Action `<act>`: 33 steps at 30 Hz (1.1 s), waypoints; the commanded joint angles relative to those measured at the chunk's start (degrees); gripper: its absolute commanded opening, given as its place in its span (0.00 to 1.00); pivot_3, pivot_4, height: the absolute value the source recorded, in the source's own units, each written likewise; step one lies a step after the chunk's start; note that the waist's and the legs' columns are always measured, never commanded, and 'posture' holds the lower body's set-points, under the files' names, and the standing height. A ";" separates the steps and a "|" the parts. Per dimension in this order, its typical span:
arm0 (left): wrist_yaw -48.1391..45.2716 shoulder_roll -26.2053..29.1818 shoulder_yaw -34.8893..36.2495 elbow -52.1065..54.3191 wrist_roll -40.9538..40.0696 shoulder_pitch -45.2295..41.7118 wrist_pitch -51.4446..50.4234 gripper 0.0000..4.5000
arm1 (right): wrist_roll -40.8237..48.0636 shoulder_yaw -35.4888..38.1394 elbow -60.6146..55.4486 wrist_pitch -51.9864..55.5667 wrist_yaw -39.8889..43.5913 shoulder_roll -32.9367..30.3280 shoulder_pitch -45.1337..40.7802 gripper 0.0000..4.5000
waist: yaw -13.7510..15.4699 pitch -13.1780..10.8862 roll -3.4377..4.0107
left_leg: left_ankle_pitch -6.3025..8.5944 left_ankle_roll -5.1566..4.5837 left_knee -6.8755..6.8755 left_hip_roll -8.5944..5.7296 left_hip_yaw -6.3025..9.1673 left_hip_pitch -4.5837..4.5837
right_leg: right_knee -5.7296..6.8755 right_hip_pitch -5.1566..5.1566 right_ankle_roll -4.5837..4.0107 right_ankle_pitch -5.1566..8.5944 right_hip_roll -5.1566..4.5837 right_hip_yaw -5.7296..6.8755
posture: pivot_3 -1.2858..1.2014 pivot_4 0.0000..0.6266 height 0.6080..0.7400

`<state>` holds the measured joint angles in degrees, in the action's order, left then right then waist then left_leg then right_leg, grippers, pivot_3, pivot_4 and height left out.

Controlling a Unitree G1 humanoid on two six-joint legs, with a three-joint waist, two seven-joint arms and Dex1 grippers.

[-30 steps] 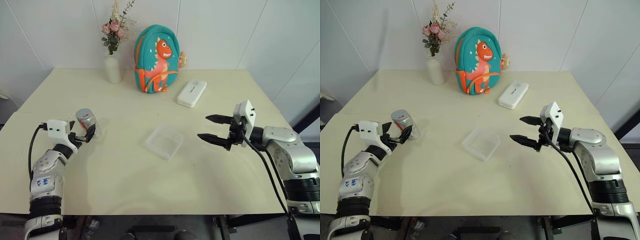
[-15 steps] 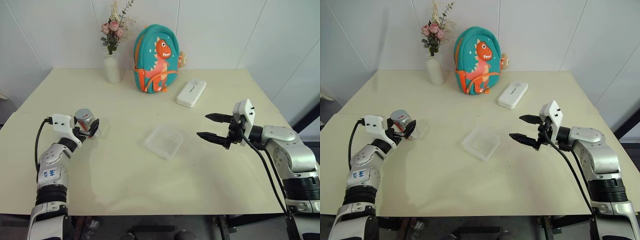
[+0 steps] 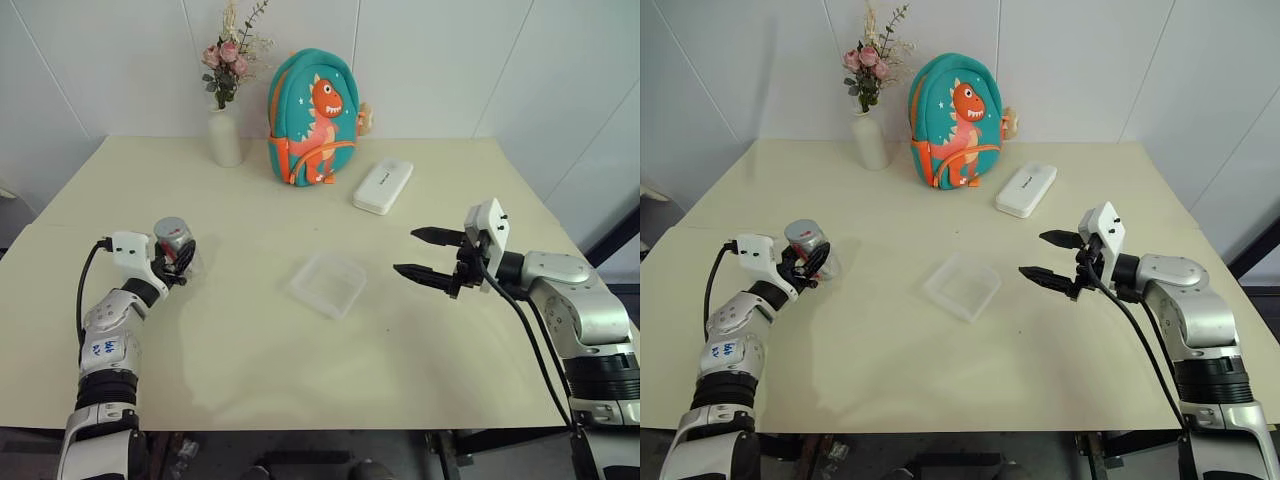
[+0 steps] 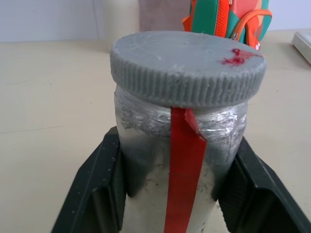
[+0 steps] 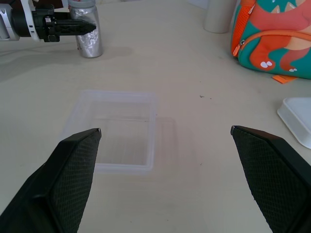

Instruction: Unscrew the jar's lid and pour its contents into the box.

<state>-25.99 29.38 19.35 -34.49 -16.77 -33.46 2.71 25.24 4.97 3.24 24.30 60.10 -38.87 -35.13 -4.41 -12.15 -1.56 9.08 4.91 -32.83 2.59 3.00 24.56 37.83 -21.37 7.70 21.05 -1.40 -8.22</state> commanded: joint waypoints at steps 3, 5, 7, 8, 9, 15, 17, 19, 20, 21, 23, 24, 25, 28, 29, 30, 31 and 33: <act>-2.27 0.63 1.00 3.90 -1.87 0.30 0.73 0.44 | 0.20 0.73 -0.45 -1.51 -0.15 -0.03 -1.78 1.00 | 0.00 0.00 0.00 | 0.00 0.00 0.00 0.00 0.00 0.00 | 0.00 0.00 0.00 0.00 0.00 0.00 | 0.52 0.24 1.00; -3.72 0.81 1.02 5.33 -2.86 0.70 -0.59 0.44 | 0.08 0.80 -0.29 -1.92 -0.20 -0.06 -2.20 1.00 | 0.00 0.00 0.00 | 0.00 0.00 0.00 0.00 0.00 0.00 | 0.00 0.00 0.00 0.00 0.00 0.00 | 0.52 0.24 1.00; -6.84 1.57 0.24 8.83 -4.23 1.34 -2.97 0.44 | 0.66 1.08 -1.23 -1.19 -0.63 -0.02 -3.20 1.00 | -0.03 0.00 0.00 | 0.00 0.00 0.01 0.00 0.00 0.01 | 0.00 -0.01 0.00 0.00 0.00 0.00 | 0.52 0.24 1.00; -8.65 2.14 -0.33 10.53 -4.77 1.43 -4.27 0.44 | 1.22 1.21 -2.03 -0.25 -1.15 0.20 -3.91 1.00 | -0.12 0.00 0.00 | 0.00 0.00 0.01 0.00 0.00 0.01 | 0.00 -0.01 0.00 0.00 0.00 0.00 | 0.52 0.24 1.00; -9.85 2.53 -0.66 11.77 -5.12 1.51 -5.30 0.44 | 1.61 1.28 -2.57 0.41 -1.53 0.36 -4.40 1.00 | -0.14 0.00 0.00 | 0.00 0.00 0.01 0.00 0.00 0.04 | 0.00 -0.03 0.00 0.00 0.00 0.00 | 0.52 0.24 1.00; -20.31 5.30 -4.27 16.53 -8.18 -1.37 -12.72 0.44 | 5.01 0.52 -8.00 7.12 -6.78 4.16 -7.93 1.00 | -0.18 0.00 0.00 | 0.00 0.00 0.03 0.01 0.01 0.04 | 0.00 -0.04 0.00 0.00 0.01 0.00 | 0.52 0.24 1.00; -23.68 5.83 -5.58 17.07 -9.33 -3.58 -15.26 0.44 | 6.98 -0.02 -10.55 11.79 -10.75 7.15 -10.01 1.00 | -0.23 0.00 0.00 | 0.00 0.00 0.02 0.01 0.01 0.06 | 0.01 -0.06 0.00 0.00 0.01 0.00 | 0.52 0.24 1.00; -26.21 6.02 -6.46 17.32 -10.33 -5.37 -17.72 0.44 | 8.50 -0.12 -12.44 15.25 -13.90 9.65 -11.56 1.00 | -0.24 0.00 0.00 | 0.00 0.01 0.02 0.02 0.03 0.08 | 0.05 -0.10 0.00 0.00 0.02 0.01 | 0.52 0.24 1.00; -27.83 6.11 -7.15 17.44 -10.87 -6.35 -19.03 0.44 | 9.51 0.05 -13.43 17.15 -15.96 11.25 -12.33 1.00 | -0.23 0.00 0.00 | 0.00 0.01 0.03 0.02 0.04 0.09 | 0.06 -0.11 -0.01 0.00 0.02 0.01 | 0.52 0.24 1.00; -28.91 6.16 -7.56 17.52 -11.16 -6.97 -19.91 0.44 | 10.17 0.21 -14.15 18.55 -17.40 12.27 -12.80 1.00 | -0.27 0.00 0.00 | 0.00 0.01 0.03 0.02 0.05 0.10 | 0.04 -0.11 -0.01 0.00 0.02 0.02 | 0.52 0.24 1.00; -32.63 6.20 -9.28 17.35 -11.84 -9.23 -22.05 0.44 | 11.49 -0.19 -15.83 21.42 -20.56 14.82 -13.93 1.00 | -0.23 0.00 0.00 | 0.01 0.01 0.06 0.02 0.05 0.13 | 0.00 -0.12 -0.01 0.01 0.01 0.02 | 0.52 0.24 1.00; -34.12 6.20 -9.98 17.15 -11.98 -10.17 -22.79 0.44 | 11.93 -0.40 -16.46 22.36 -21.68 15.72 -14.27 1.00 | -0.22 0.00 0.00 | 0.02 0.00 0.07 0.02 0.05 0.15 | 0.00 -0.13 -0.02 0.01 0.02 0.03 | 0.52 0.24 1.00; -36.50 6.09 -11.32 16.80 -12.23 -11.80 -24.12 0.44 | 12.16 -0.98 -17.23 23.02 -23.22 17.33 -14.56 1.00 | -0.19 0.00 0.00 | 0.02 0.00 0.07 0.02 0.06 0.19 | 0.00 -0.19 -0.03 0.01 0.02 0.03 | 0.52 0.24 1.00; -40.54 5.73 -13.17 16.09 -12.21 -14.06 -25.62 0.44 | 12.06 -2.04 -18.29 24.26 -25.19 19.31 -14.80 1.00 | -0.22 0.00 0.01 | 0.02 0.00 0.01 0.02 0.16 0.43 | 0.01 -0.34 -0.02 0.02 0.04 0.12 | 0.52 0.24 1.00; -41.71 5.57 -13.74 15.87 -11.97 -14.42 -25.41 0.44 | 12.03 -2.28 -18.37 24.33 -25.42 19.65 -14.91 1.00 | -0.23 0.00 0.01 | 0.02 0.00 0.00 0.02 0.16 0.46 | 0.01 -0.35 -0.02 0.02 0.04 0.12 | 0.52 0.24 1.00; -43.17 5.10 -14.68 15.11 -11.54 -15.20 -24.93 0.44 | 12.06 -2.62 -18.28 24.47 -25.98 20.44 -15.35 1.00 | -0.25 0.00 0.01 | 0.02 0.00 0.00 0.02 0.16 0.48 | 0.00 -0.36 -0.03 0.01 0.03 0.12 | 0.52 0.24 1.00; -44.15 4.77 -15.31 14.53 -11.20 -15.76 -24.59 0.44 | 12.11 -2.80 -18.21 24.56 -26.41 21.02 -15.68 1.00 | -0.27 0.00 0.01 | 0.02 -0.01 0.00 0.02 0.15 0.48 | -0.01 -0.37 -0.02 0.02 0.03 0.11 | 0.52 0.24 1.00; -46.38 3.77 -17.08 12.59 -10.12 -17.55 -23.47 0.44 | 12.58 -3.09 -17.91 25.14 -27.73 22.75 -16.57 1.00 | -0.23 -0.01 0.01 | 0.03 -0.02 0.00 0.02 0.16 0.48 | 0.03 -0.40 -0.03 0.02 0.04 0.12 | 0.52 0.24 1.00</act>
<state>-70.28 33.62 3.13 -21.78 -27.17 -48.66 -22.24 36.12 1.91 -13.04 49.34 33.45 -17.20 -49.71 -4.64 -12.16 -1.55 9.11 4.89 -32.83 2.62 3.17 25.06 37.87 -21.80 7.67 21.07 -1.35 -8.09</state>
